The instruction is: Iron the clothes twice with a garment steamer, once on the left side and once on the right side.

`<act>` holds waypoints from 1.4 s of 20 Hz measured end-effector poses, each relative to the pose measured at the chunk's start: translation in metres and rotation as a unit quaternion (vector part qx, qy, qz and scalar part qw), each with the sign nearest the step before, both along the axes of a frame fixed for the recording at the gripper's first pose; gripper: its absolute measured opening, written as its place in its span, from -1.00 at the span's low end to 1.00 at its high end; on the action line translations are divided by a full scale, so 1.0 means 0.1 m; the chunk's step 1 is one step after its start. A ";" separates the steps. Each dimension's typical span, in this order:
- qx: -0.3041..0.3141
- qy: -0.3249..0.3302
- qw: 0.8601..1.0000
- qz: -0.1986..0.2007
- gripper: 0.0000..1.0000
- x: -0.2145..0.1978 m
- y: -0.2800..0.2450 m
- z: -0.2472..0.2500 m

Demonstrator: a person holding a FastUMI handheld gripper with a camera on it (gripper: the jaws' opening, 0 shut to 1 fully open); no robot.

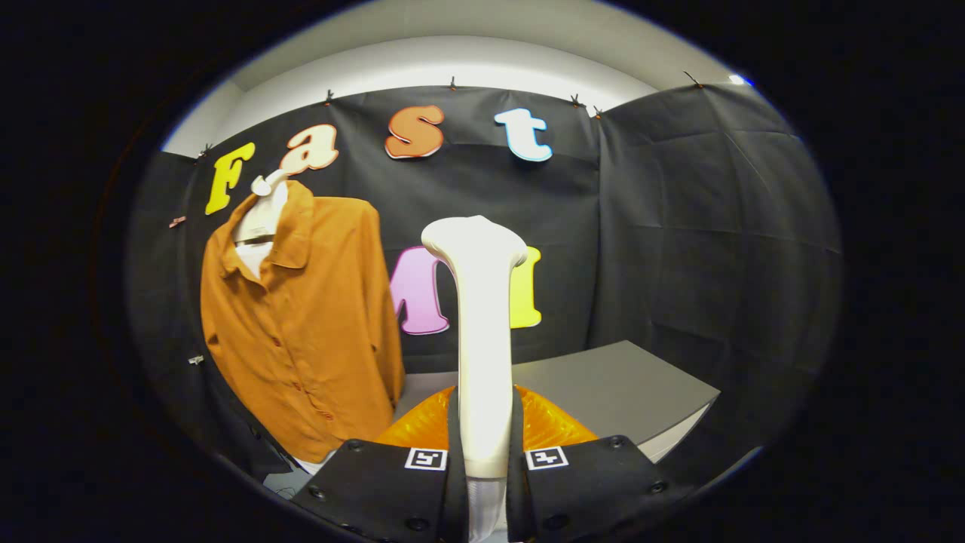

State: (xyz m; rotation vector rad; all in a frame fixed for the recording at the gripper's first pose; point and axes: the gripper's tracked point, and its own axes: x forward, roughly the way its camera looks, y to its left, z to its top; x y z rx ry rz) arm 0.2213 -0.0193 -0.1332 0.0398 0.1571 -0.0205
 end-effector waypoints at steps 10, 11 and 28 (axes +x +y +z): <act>-0.030 -0.054 0.996 0.062 -0.54 0.11 1.52 -0.10; -0.036 -0.053 0.996 0.062 -0.55 0.15 1.59 -0.15; -0.058 0.052 0.996 0.049 -0.54 0.49 1.79 -1.18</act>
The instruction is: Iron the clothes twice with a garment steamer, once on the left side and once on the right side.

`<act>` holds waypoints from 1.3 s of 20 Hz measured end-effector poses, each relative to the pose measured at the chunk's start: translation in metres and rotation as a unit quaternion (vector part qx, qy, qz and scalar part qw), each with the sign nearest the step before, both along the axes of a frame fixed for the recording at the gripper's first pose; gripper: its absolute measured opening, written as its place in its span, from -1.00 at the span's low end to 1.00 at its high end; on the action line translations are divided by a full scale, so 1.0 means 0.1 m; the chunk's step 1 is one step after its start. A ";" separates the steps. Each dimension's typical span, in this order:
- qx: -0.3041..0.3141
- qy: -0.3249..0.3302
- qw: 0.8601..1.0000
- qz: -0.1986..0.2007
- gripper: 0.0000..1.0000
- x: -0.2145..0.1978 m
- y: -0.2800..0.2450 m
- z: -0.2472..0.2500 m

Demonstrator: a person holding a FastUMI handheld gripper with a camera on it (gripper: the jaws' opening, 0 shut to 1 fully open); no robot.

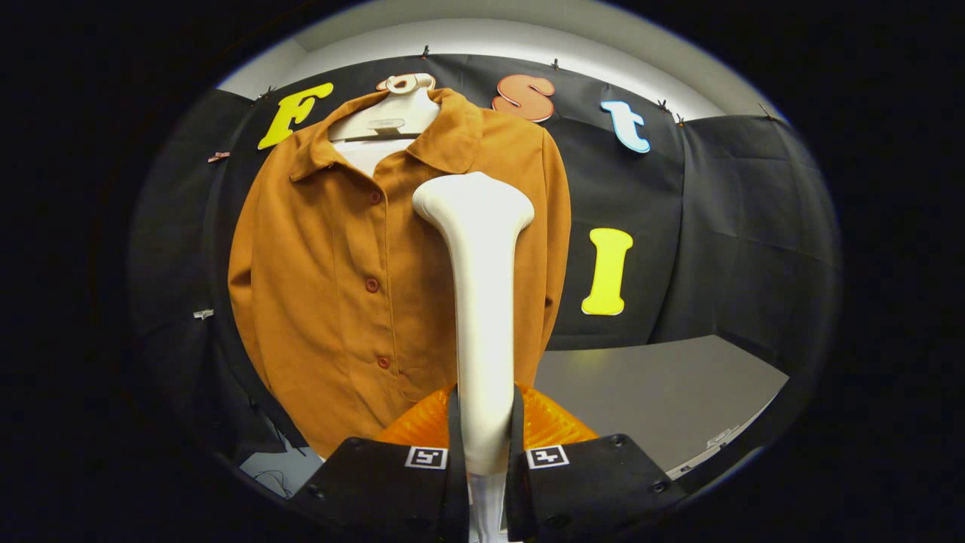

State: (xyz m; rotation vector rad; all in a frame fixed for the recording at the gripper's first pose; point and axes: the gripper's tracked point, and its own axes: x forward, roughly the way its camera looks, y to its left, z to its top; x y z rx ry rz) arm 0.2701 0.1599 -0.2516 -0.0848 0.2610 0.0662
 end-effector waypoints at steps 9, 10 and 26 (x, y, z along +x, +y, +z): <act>-0.009 0.078 0.997 -0.005 -0.54 -0.17 0.00 -0.74; -0.011 0.087 0.996 -0.006 -0.54 -0.19 0.00 -0.83; -0.035 0.201 0.979 0.004 -0.54 -0.62 0.01 -1.85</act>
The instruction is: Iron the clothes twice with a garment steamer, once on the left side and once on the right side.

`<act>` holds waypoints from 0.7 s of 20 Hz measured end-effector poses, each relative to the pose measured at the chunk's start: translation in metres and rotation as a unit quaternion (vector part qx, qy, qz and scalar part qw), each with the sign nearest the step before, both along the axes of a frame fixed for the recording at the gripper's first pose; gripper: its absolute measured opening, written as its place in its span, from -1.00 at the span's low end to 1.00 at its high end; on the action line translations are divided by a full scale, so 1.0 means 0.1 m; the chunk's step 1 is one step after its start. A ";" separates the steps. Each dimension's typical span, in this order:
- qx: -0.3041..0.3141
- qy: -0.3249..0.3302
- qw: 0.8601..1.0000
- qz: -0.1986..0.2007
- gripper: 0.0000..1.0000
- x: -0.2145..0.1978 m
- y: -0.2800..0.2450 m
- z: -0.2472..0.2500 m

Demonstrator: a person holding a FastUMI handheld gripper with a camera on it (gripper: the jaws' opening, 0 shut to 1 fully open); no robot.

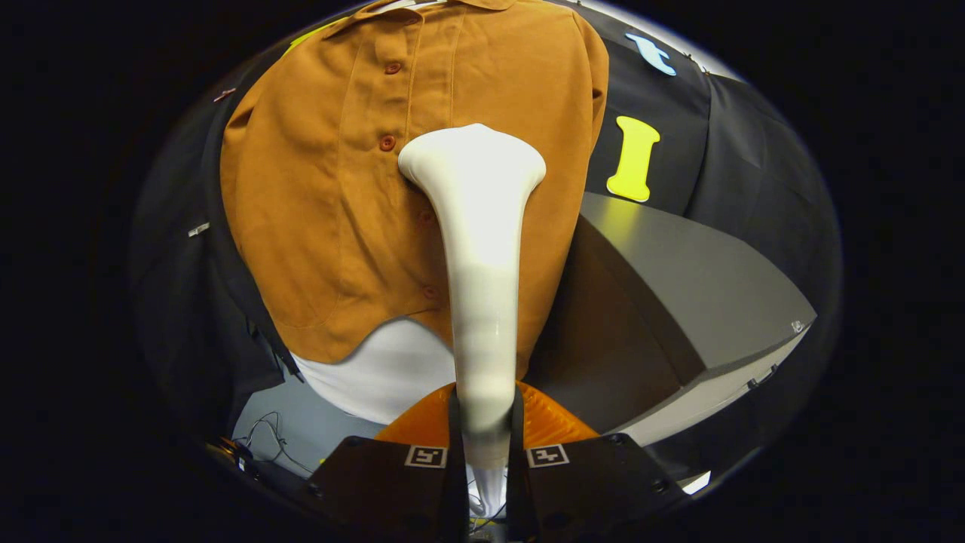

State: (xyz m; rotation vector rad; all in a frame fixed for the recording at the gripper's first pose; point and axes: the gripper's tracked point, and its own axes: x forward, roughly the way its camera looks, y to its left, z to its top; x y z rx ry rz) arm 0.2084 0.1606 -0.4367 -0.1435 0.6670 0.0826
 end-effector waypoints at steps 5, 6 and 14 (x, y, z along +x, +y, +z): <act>0.013 0.007 1.000 0.000 -0.54 -0.31 0.01 -0.06; 0.015 0.002 1.000 0.001 -0.54 -0.36 0.01 -0.01; 0.049 -0.075 0.996 -0.001 -0.54 -0.70 -0.11 0.82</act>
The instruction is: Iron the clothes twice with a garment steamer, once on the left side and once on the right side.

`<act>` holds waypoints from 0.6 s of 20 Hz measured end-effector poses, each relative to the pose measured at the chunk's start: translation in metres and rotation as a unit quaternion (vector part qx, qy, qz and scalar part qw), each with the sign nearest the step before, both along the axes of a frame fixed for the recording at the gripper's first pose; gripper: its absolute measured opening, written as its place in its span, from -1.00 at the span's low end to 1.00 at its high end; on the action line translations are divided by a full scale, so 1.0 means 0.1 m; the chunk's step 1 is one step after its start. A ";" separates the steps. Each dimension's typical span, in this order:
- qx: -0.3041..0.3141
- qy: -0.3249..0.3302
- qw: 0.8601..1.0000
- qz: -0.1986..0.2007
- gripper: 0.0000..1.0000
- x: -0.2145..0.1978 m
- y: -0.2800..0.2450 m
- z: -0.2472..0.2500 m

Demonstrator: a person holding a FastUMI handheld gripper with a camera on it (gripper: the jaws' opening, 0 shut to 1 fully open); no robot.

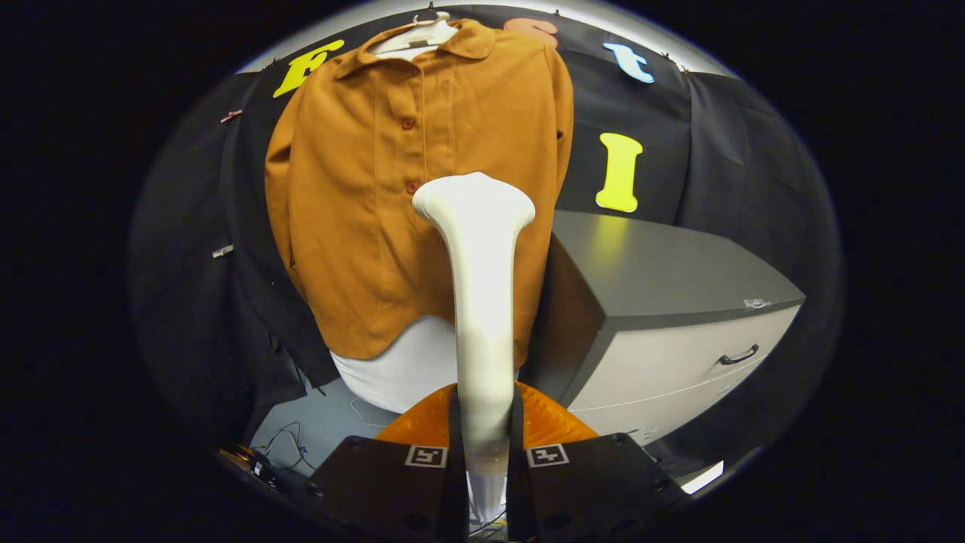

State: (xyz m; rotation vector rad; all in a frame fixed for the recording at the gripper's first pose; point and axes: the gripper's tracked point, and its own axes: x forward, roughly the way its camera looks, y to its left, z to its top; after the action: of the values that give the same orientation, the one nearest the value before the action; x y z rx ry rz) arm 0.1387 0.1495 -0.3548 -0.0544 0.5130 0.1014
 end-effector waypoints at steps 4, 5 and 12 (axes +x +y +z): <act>0.008 -0.061 0.998 -0.015 -0.54 -0.01 -0.15 0.69; 0.009 -0.076 0.997 -0.018 -0.54 0.00 -0.17 0.84; 0.017 -0.175 0.984 -0.013 -0.54 0.01 0.11 1.89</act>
State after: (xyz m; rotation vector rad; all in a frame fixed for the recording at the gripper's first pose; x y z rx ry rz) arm 0.1402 0.1600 -0.1655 -0.0310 0.1601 0.0732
